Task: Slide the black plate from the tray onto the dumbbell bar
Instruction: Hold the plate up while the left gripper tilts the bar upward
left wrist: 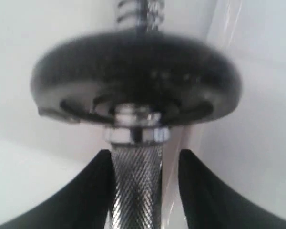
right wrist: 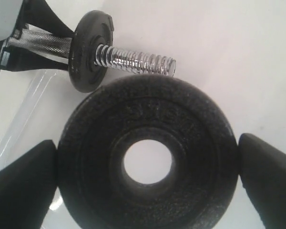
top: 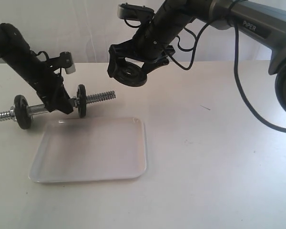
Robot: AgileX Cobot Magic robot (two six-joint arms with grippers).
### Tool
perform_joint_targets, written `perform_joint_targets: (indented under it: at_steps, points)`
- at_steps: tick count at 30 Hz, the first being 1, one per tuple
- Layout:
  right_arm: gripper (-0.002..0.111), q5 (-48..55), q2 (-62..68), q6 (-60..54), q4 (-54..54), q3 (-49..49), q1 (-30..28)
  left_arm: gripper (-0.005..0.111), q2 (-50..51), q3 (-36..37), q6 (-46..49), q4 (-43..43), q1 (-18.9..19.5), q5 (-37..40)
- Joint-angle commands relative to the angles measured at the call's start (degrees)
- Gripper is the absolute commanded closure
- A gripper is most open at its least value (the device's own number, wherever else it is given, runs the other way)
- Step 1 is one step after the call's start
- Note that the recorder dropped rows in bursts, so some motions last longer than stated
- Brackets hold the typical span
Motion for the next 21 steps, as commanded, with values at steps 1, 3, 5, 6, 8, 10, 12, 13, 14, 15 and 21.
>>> perform_joint_targets:
  at_steps: [1,3,5,6,8,10,12,13,14,15,21]
  points:
    - [0.108,-1.41,-1.94,-1.06,1.72,-0.19,-0.45,0.054,-1.39,-0.43,-1.16,-2.06,-0.60,2.05]
    - [0.108,-1.41,-1.94,-1.06,1.72,-0.19,-0.45,0.054,-1.27,-0.43,-1.38,-1.95,-0.60,2.05]
    - [0.108,-1.29,-1.94,-1.06,1.72,-0.19,-0.45,0.054,-1.16,-0.43,-1.38,-1.95,-0.60,2.05]
    - [0.108,-1.29,-1.94,-1.06,1.72,-0.19,-0.45,0.054,-1.04,-0.43,-1.38,-1.68,-0.60,2.05]
    - [0.108,-1.29,-1.94,-1.06,1.72,-0.19,-0.45,0.054,-0.91,-0.43,-1.38,-0.41,-0.71,2.45]
    - [0.108,-1.29,-1.94,-1.06,1.72,-0.19,-0.45,0.054,-0.69,-0.43,-1.50,2.01,-0.82,2.54]
    - [0.108,-1.29,-1.94,-1.06,1.72,-0.19,-0.45,0.054,-0.69,-0.43,-1.50,2.31,-0.82,2.54]
    - [0.108,-1.29,-1.94,-1.06,1.72,-0.19,-0.45,0.054,-0.69,-0.43,-1.50,2.31,-0.82,2.54]
    - [0.108,-1.29,-1.94,-1.06,1.72,-0.19,-0.45,0.054,-0.69,-0.43,-1.50,2.31,-0.82,2.54]
    - [0.108,-1.29,-1.94,-1.06,1.72,-0.19,-0.45,0.054,-0.69,-0.43,-1.50,2.31,-0.82,2.54]
    - [0.108,-0.68,-1.94,-1.32,1.72,-0.19,-0.45,0.059,0.46,-0.43,-1.50,3.48,-0.94,2.14]
